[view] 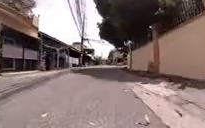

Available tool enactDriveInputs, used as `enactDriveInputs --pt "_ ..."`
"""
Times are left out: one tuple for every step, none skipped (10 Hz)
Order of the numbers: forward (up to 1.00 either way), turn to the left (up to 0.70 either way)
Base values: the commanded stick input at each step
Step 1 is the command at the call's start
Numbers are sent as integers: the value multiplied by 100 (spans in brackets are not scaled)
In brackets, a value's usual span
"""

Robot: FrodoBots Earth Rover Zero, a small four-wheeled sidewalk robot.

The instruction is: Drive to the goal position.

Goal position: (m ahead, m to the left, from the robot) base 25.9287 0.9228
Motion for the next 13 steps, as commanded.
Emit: enactDriveInputs --pt "100 0" --pt "100 0" --pt "100 0" --pt "100 0" --pt "100 0" --pt "100 0" --pt "100 0" --pt "100 0" --pt "100 0" --pt "100 0" --pt "100 0" --pt "100 0" --pt "100 0"
